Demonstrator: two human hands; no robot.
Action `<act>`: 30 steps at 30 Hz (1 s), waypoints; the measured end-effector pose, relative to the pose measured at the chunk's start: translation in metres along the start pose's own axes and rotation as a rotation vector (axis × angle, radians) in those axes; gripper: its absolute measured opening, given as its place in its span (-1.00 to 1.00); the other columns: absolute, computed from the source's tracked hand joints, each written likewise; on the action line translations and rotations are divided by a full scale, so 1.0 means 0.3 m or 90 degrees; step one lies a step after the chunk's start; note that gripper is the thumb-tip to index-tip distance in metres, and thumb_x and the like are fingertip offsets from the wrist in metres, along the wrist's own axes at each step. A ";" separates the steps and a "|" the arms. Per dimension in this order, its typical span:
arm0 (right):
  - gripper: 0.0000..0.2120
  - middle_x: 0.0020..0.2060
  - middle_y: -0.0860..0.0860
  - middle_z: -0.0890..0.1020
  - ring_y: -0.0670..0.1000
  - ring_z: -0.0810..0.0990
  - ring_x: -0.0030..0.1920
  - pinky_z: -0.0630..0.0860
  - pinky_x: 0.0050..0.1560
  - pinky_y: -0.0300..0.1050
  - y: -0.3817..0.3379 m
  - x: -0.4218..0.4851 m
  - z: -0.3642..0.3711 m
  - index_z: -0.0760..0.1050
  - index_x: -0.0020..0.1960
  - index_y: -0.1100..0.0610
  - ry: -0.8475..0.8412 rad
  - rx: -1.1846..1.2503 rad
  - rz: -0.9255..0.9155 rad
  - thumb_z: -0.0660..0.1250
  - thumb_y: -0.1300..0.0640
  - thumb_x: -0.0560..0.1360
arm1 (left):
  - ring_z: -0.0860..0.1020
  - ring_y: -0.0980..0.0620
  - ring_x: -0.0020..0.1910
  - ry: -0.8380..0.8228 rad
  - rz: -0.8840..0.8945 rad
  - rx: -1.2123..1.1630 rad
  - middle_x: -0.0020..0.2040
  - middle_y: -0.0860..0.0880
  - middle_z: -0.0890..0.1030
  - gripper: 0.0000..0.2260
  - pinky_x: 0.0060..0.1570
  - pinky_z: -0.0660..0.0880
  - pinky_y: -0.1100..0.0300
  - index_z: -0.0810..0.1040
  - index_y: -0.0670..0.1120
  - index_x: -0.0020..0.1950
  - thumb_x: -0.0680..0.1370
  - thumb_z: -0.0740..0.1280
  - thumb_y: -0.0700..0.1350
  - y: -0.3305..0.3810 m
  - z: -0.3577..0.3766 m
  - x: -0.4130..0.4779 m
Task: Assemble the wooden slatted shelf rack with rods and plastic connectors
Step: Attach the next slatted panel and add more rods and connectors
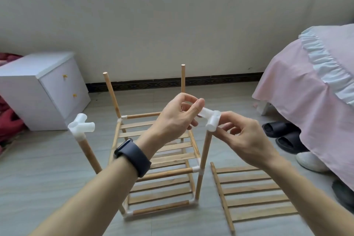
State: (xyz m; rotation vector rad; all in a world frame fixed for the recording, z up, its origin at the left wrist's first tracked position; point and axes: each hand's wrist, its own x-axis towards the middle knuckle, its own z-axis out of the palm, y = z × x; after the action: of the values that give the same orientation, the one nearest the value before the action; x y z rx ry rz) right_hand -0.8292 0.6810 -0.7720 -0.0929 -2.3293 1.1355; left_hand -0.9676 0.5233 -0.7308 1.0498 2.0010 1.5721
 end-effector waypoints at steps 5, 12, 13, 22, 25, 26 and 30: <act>-0.75 -0.05 -0.12 0.74 -0.07 0.71 0.00 0.60 -0.01 -0.27 0.083 0.036 -0.035 0.65 0.13 -0.02 0.105 0.135 0.095 0.47 -0.07 0.49 | 0.57 0.05 0.16 -0.015 -0.074 0.085 0.23 0.03 0.56 -0.59 0.12 0.57 0.12 0.38 0.05 0.41 0.60 0.35 0.08 -0.169 0.106 0.024; -0.69 -0.06 -0.10 0.75 -0.06 0.74 -0.02 0.66 0.02 -0.11 0.106 0.057 0.037 0.68 0.15 0.05 0.059 0.107 0.083 0.49 -0.06 0.48 | 0.61 0.03 -0.07 -0.131 -0.024 0.369 -0.03 0.05 0.63 -0.91 -0.01 0.61 -0.01 0.42 0.12 0.14 0.67 0.23 0.07 -0.384 0.232 0.034; -0.69 -0.06 -0.11 0.75 -0.08 0.73 -0.02 0.66 0.02 -0.10 0.108 0.061 0.035 0.68 0.15 0.05 0.060 0.082 0.074 0.49 -0.07 0.48 | 0.61 0.03 -0.12 -0.136 -0.010 0.387 -0.08 0.05 0.62 -0.93 -0.06 0.61 -0.01 0.41 0.12 0.12 0.67 0.21 0.07 -0.397 0.231 0.042; -0.77 -0.13 -0.09 0.71 -0.12 0.70 -0.11 0.64 -0.07 -0.18 0.128 0.049 0.069 0.64 0.00 0.14 0.151 -0.060 -0.041 0.51 0.00 0.49 | 0.62 -0.04 -0.12 -0.168 0.058 0.398 -0.09 0.01 0.65 -0.92 -0.08 0.60 -0.04 0.37 0.12 0.13 0.67 0.23 0.05 -0.440 0.216 0.058; -0.78 -0.13 -0.08 0.71 -0.12 0.70 -0.11 0.65 -0.08 -0.11 0.126 0.049 0.082 0.63 0.00 0.15 0.157 -0.066 -0.032 0.52 0.02 0.49 | 0.63 -0.04 -0.09 -0.171 0.059 0.404 -0.05 -0.01 0.66 -0.90 -0.03 0.60 -0.07 0.38 0.11 0.16 0.67 0.23 0.05 -0.438 0.215 0.060; -0.78 -0.12 -0.09 0.71 -0.12 0.70 -0.10 0.66 -0.07 -0.09 0.122 0.051 0.081 0.61 0.01 0.13 0.146 -0.056 -0.012 0.53 0.01 0.49 | 0.62 -0.04 -0.08 -0.172 0.059 0.408 -0.04 -0.01 0.66 -0.90 -0.02 0.59 -0.07 0.38 0.11 0.17 0.67 0.22 0.05 -0.436 0.215 0.057; -0.49 0.14 -0.04 0.69 -0.10 0.71 -0.02 0.66 0.04 -0.11 0.095 0.082 0.025 0.39 0.43 -0.08 -0.016 0.003 0.006 0.47 0.00 0.54 | 0.61 -0.02 -0.11 -0.171 0.047 0.410 -0.05 0.01 0.64 -0.89 -0.05 0.59 -0.03 0.39 0.09 0.18 0.68 0.20 0.06 -0.430 0.210 0.057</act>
State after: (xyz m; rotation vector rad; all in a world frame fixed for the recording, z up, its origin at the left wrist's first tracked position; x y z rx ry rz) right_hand -0.8588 0.7010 -0.7863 -0.0887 -2.3498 1.1530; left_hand -0.9757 0.5655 -0.8689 1.4809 2.3379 0.7496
